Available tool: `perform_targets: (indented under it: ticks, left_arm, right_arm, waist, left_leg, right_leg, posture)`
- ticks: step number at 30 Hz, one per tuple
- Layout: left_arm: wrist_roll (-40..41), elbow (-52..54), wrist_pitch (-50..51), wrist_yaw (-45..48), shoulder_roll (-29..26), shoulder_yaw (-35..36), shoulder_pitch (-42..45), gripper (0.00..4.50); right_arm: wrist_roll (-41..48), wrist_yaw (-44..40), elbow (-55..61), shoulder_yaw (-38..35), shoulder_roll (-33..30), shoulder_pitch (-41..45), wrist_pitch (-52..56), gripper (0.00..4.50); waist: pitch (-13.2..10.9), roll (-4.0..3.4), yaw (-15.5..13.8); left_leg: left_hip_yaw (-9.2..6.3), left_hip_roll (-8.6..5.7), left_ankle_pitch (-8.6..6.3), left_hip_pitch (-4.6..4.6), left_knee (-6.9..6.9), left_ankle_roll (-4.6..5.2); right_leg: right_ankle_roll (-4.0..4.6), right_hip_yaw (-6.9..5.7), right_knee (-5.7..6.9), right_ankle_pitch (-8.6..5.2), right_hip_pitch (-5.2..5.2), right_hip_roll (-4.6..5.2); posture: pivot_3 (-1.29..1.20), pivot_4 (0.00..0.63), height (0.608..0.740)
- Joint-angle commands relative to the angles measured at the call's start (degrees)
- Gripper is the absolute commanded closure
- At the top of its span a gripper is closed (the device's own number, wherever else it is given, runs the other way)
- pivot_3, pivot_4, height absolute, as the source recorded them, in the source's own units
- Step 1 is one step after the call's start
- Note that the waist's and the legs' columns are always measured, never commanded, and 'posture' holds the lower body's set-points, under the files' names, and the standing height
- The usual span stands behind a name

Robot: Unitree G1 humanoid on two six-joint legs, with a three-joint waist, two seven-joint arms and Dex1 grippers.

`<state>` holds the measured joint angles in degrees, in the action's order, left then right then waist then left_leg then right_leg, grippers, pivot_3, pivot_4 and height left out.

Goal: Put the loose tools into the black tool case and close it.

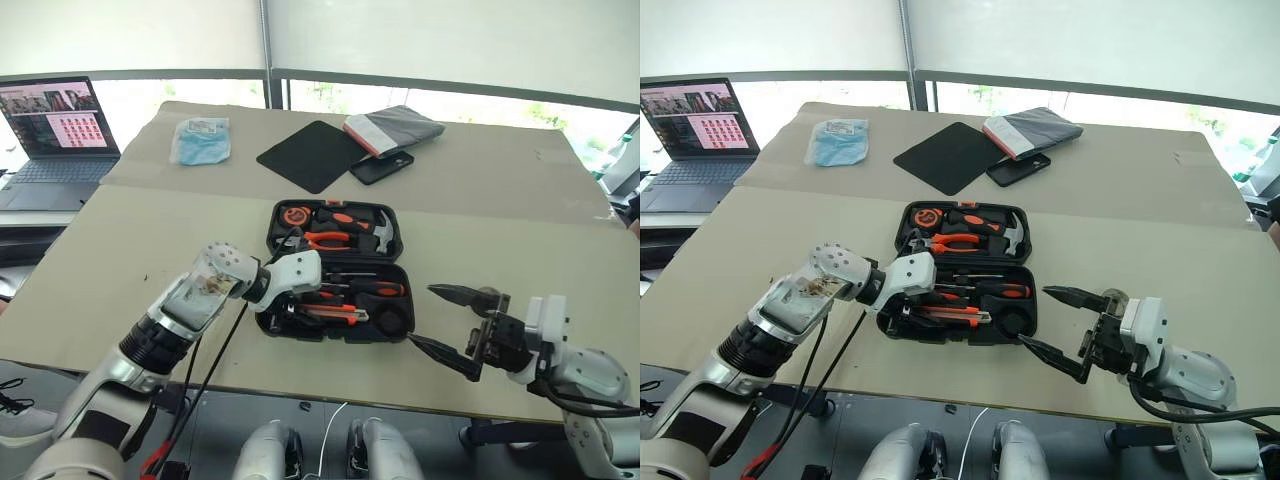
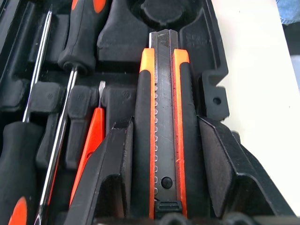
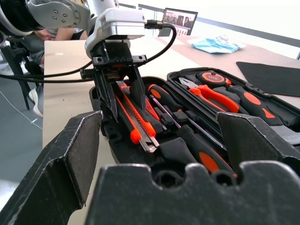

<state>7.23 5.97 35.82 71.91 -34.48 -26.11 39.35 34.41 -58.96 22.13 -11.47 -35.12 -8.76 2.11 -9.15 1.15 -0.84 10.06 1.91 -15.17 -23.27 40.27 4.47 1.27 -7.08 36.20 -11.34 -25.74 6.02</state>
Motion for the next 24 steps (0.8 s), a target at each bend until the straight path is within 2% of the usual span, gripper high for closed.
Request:
perform_targets:
  ticks: [1, 8, 10, 11, 16, 20, 23, 24]
  left_arm:
    - [-0.92, 2.09, 0.67, -0.27, -0.27, -1.4, 0.9, 2.93]
    - [-0.67, 3.94, 2.66, 0.67, -2.58, -2.34, -0.82, 2.93]
    - [-1.54, 3.8, 1.3, -0.11, -2.73, -2.63, -1.2, 1.93]
    - [-1.42, 3.7, 1.65, -0.63, -2.48, -2.44, -1.4, 1.74]
    - [3.48, 3.36, 2.96, -1.74, 1.15, 2.24, -1.84, 0.04]
    - [7.71, 2.79, 2.01, -0.77, 2.02, 6.74, -1.92, 0.04]
    - [9.19, 0.54, -4.03, -1.03, 1.86, 11.04, -2.72, 0.04]
    - [8.81, -0.57, -7.64, -1.08, 1.67, 11.97, -3.28, 0.29]
  right_arm:
    - [-0.23, 0.19, 1.38, 0.23, 0.44, 0.91, -1.09, 0.0]
    - [-0.67, 0.08, 0.64, 0.62, 0.86, 1.67, -1.36, 0.0]
    - [-0.73, 0.03, 0.56, 0.68, 0.87, 1.74, -1.41, 0.0]
    - [-0.71, 0.02, 0.53, 0.69, 0.86, 1.8, -1.42, 0.0]
    - [-0.69, -0.25, 0.05, 0.81, 0.69, 2.2, -1.37, 0.0]
    - [-0.72, -0.49, -0.52, 1.07, 0.68, 2.73, -1.29, 0.0]
    - [-0.83, -0.71, -1.11, 1.41, 0.79, 3.32, -1.34, 0.0]
    - [-0.86, -0.76, -1.28, 1.49, 0.85, 3.48, -1.38, 0.0]
  waist:
    - [0.0, 0.0, 0.03]
    - [0.0, 0.0, 0.12]
    - [0.0, 0.0, 0.14]
    - [0.0, -0.01, 0.12]
    - [0.0, -0.01, 0.05]
    - [0.0, -0.01, 0.01]
    - [0.0, -0.01, 0.13]
    - [0.0, -0.01, 0.2]
  left_leg:
    - [0.0, 0.0, 0.0, 0.0, 0.0, 0.0]
    - [-0.02, 0.01, 0.0, 0.03, 0.0, -0.01]
    - [-0.02, 0.01, 0.0, 0.03, 0.0, -0.01]
    - [-0.02, 0.01, 0.0, 0.04, 0.0, -0.01]
    - [-0.03, -0.01, -0.02, 0.03, 0.01, 0.03]
    - [-0.03, -0.06, -0.04, -0.02, 0.05, 0.06]
    - [-0.04, -0.05, -0.03, 0.01, 0.08, 0.04]
    - [-0.05, -0.04, -0.02, 0.03, 0.08, 0.03]
  right_leg:
    - [0.0, 0.0, 0.0, 0.0, 0.0, -0.02]
    - [0.01, 0.01, 0.01, 0.0, 0.02, 0.0]
    - [0.0, 0.01, 0.01, 0.0, 0.02, 0.01]
    - [0.01, 0.01, 0.01, 0.0, 0.02, 0.02]
    - [-0.04, 0.0, 0.01, -0.03, 0.05, 0.02]
    - [-0.08, -0.04, 0.01, -0.05, 0.05, 0.0]
    - [-0.08, -0.02, 0.03, -0.05, 0.07, 0.14]
    - [-0.08, -0.02, 0.04, -0.05, 0.07, 0.19]
  posture:
    - [0.0, 0.15, 0.74]
    - [0.0, 0.15, 0.74]
    - [0.0, 0.15, 0.74]
    - [0.0, 0.15, 0.74]
    - [0.0, 0.15, 0.74]
    - [0.0, 0.15, 0.74]
    - [0.0, 0.15, 0.74]
    - [0.0, 0.15, 0.74]
